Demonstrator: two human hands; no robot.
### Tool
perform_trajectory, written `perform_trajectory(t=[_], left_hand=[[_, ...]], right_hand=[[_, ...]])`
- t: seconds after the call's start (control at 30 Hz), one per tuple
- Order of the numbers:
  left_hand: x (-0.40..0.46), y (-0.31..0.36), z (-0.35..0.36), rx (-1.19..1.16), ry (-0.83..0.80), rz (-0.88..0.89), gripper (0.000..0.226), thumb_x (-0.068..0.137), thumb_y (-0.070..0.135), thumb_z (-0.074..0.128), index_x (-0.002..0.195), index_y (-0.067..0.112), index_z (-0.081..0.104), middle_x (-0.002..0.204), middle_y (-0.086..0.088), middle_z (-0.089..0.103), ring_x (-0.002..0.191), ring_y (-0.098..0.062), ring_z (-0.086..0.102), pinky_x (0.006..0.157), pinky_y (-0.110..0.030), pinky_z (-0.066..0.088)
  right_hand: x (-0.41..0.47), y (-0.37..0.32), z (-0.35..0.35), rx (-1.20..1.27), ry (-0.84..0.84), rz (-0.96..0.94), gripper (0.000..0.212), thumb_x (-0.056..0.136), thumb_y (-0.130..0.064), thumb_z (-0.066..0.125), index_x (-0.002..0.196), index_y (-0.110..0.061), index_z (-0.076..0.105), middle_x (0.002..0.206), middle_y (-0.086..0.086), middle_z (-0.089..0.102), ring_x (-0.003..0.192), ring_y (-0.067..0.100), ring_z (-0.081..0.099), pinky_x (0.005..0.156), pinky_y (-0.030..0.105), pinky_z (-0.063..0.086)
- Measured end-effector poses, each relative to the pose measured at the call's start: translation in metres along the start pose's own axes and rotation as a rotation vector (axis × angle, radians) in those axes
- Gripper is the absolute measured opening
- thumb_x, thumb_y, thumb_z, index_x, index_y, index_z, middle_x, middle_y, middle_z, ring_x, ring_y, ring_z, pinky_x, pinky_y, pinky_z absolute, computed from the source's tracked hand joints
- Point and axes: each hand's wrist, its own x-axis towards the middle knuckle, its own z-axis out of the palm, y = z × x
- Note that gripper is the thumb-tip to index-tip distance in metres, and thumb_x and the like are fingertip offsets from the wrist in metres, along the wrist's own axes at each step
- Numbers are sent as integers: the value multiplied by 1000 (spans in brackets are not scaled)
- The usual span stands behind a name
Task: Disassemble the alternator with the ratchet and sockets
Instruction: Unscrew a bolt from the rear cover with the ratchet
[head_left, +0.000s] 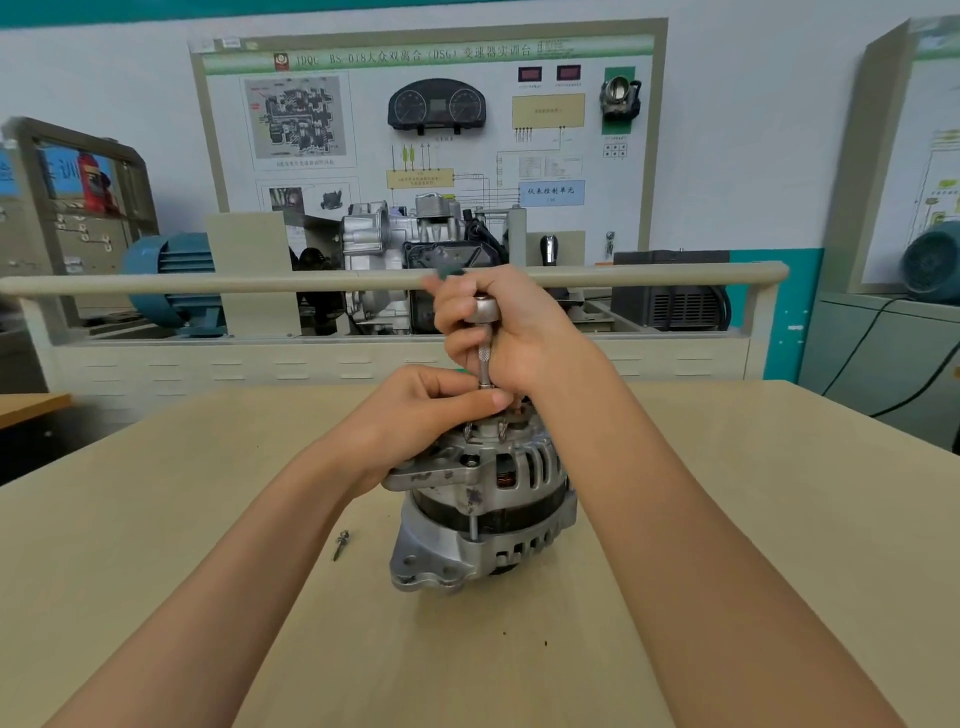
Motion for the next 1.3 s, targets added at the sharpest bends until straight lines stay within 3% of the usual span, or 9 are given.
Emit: perform_trajectory(t=[0.17,0.3,0.53,0.7,0.77,0.87,1.0,1.13,1.3], left_hand=[[3,-2,2,114,59,38,34,88,14,62,62,32,76,67,7,72,59,-5,62,54,-12,47],[1,0,3,1,34,-3,16,73,29,71,72,15,77,63,5,70,49,-1,60,47,-10,43],[0,-4,-2,-15,-36,22,20,72,33,67,85,22,78,86,0,76,77,-6,70,64,-11,50],[4,-5,1,127,64,56,35,86,11,64,61,33,75,66,0,72,57,-12,60,57,-21,47],[5,-6,1,167,73,65,44,87,7,59,56,34,73,61,5,70,54,-7,59,55,-17,47],[4,-4,2,81,37,37,15,83,19,67,72,22,77,69,-3,72,59,-7,63,54,-13,48],[3,-5,-2,13,-23,20,25,69,37,68,84,18,77,84,-1,75,77,-8,70,68,-13,52],[0,-5,-3,11,-44,48,24,74,34,65,90,21,77,89,1,75,85,-8,70,72,-12,51],[3,-5,0,114,23,56,30,87,15,62,65,31,76,65,5,71,60,-17,59,51,-16,43]], right_hand=[[2,18,7,85,513,-576,28,93,2,24,114,-6,41,92,13,54,32,4,46,31,14,28],[0,3,3,-76,211,-164,25,89,0,25,79,-12,45,41,-4,47,30,3,42,30,11,19],[0,-4,-2,-89,-138,103,21,94,-5,31,91,-8,51,44,-11,39,31,0,37,31,10,15],[-1,21,10,20,467,-568,18,98,-5,25,98,-16,39,71,4,49,34,4,46,31,14,28],[-2,24,12,108,494,-672,21,99,-6,23,102,-22,36,80,7,47,36,5,47,33,14,31],[-3,12,8,-74,343,-357,23,92,-1,24,95,-10,44,56,3,48,29,4,41,31,12,24],[1,-3,4,-154,-108,97,23,93,-4,30,86,-7,51,41,-10,37,29,1,35,29,12,17],[-1,-5,2,-175,-236,205,21,95,-8,31,94,-5,52,42,-10,37,29,1,34,30,11,17],[-4,16,10,18,349,-442,20,94,-1,28,93,-15,41,54,-1,54,39,7,45,32,14,28]])
